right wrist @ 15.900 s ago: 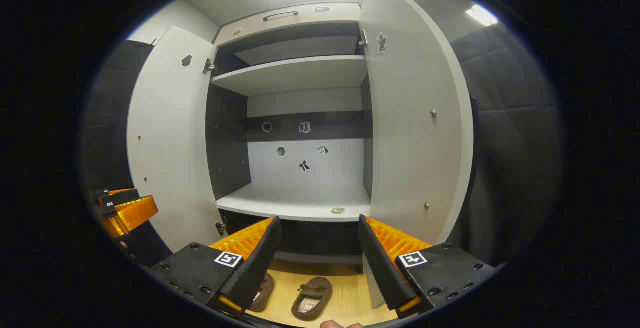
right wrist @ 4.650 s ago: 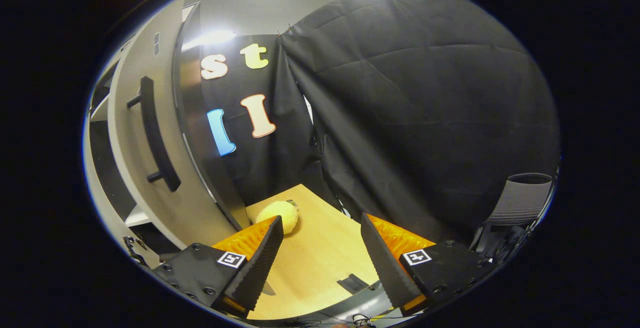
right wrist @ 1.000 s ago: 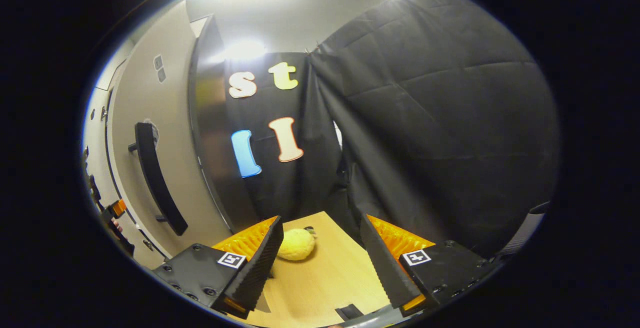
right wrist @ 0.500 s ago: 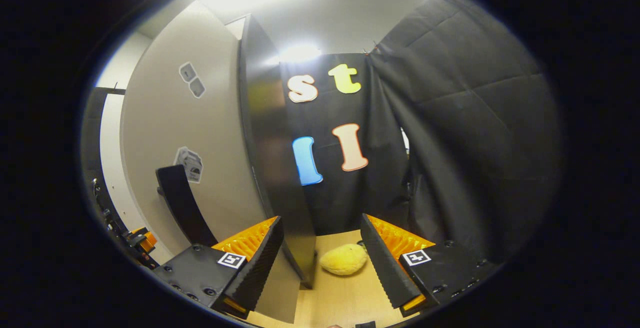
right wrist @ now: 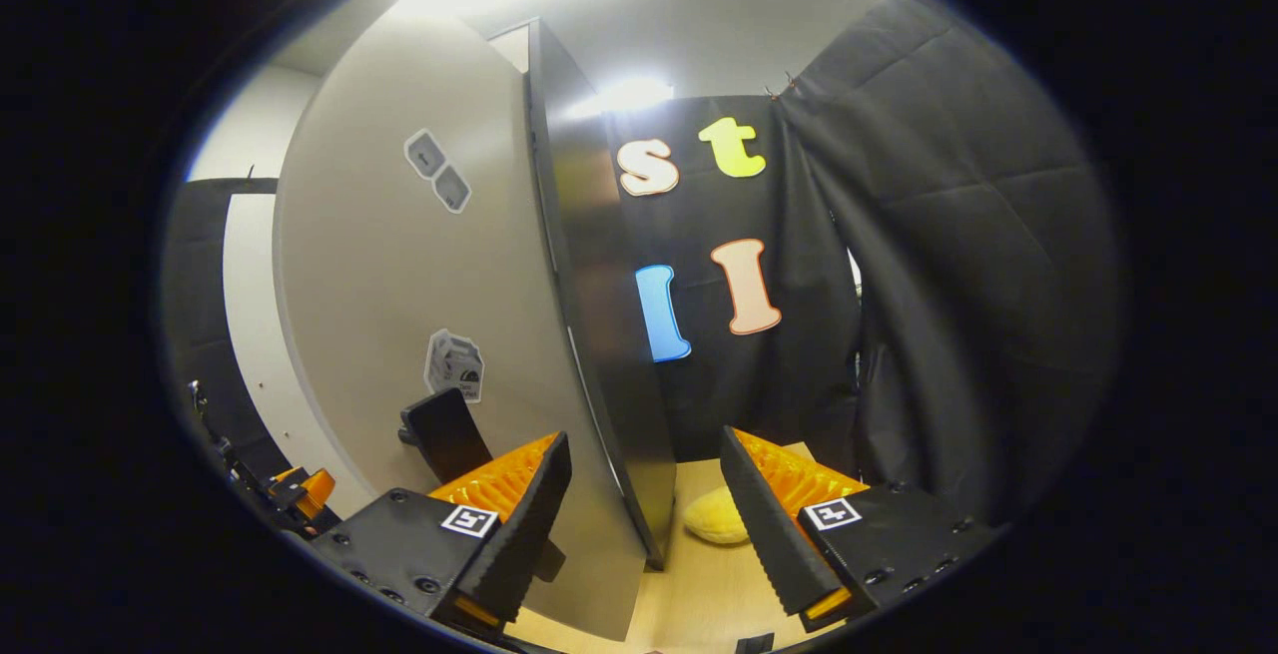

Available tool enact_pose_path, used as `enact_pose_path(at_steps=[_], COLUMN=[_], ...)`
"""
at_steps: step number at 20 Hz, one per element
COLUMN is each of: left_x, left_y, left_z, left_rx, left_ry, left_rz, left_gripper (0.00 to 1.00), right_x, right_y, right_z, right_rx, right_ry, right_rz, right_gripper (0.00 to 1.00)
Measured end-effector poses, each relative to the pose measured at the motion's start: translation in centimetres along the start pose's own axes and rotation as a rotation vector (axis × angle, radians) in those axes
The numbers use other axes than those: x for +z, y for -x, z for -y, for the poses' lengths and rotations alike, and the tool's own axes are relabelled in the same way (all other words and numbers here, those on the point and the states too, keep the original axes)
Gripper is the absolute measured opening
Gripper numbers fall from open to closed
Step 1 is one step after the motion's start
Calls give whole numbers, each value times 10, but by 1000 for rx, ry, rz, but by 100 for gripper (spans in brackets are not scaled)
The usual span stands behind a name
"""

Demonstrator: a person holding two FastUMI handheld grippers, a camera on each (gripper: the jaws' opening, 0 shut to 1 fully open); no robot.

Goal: Grab one shoe with the right hand and put it into the shoe cabinet, grab the other shoe with the left hand and put it into the shoe cabinet; then close the right door with the right hand and the left door with the left hand.

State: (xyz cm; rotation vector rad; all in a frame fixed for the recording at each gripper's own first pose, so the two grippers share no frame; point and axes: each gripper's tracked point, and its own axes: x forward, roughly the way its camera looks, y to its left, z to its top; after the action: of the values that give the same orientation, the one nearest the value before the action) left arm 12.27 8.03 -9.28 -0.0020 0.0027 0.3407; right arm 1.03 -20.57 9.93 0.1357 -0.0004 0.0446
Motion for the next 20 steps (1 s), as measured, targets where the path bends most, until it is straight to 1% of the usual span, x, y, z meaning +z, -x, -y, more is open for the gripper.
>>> enact_pose_path(at_steps=[1,2,3,4,5,6,7,8,9,10,12,13,14,15,16,17,19,20], left_x=[3,4,2,2,3,5,7,7,4,-4,-16,-19,-21,-24,-27,-28,-28,-27], left_y=[0,-3,-5,-8,-9,-8,-7,-6,-5,-7,-5,-4,0,2,4,6,15,18], left_z=[-1,-3,-3,-5,-7,-10,-13,-17,-20,-24,-36,-39,-44,-48,-52,-57,-65,-74], left_rx=[-20,-42,-68,-95,-119,-141,-157,-171,-188,-196,-209,-219,-229,-238,-248,-258,-276,-276], left_ry=[-19,-49,-78,-97,-109,-119,-124,-122,-117,-113,-102,-93,-80,-66,-52,-42,-36,-39], left_rz=[10,10,-3,-11,-11,-7,-3,-5,-17,-39,-72,-77,-80,-88,-95,-99,-94,-91], left_gripper=[80,84,80,84,84,80,84,84,80,84,80,84,84,84,80,84,84,80], right_x=[3,2,-2,-4,-7,-9,-11,-14,-15,-14,-19,-20,-22,-24,-25,-26,-31,-35], right_y=[2,5,5,5,7,8,7,5,3,1,-4,-6,-9,-12,-17,-22,-30,-32], right_z=[-2,-6,-13,-20,-29,-39,-51,-62,-70,-76,-91,-100,-109,-119,-131,-146,-172,-179], right_rx=[-25,-48,-67,-80,-92,-99,-97,-92,-93,-100,-117,-125,-133,-133,-121,-97,-47,-47], right_ry=[19,34,46,50,44,31,16,-2,-14,-24,-38,-47,-57,-66,-71,-71,-45,-21], right_rz=[12,19,10,2,-5,-4,-1,-2,5,13,16,18,20,26,30,35,34,27], right_gripper=[96,96,96,96,96,95,95,95,95,95,95,95,95,95,87,96,96,96])
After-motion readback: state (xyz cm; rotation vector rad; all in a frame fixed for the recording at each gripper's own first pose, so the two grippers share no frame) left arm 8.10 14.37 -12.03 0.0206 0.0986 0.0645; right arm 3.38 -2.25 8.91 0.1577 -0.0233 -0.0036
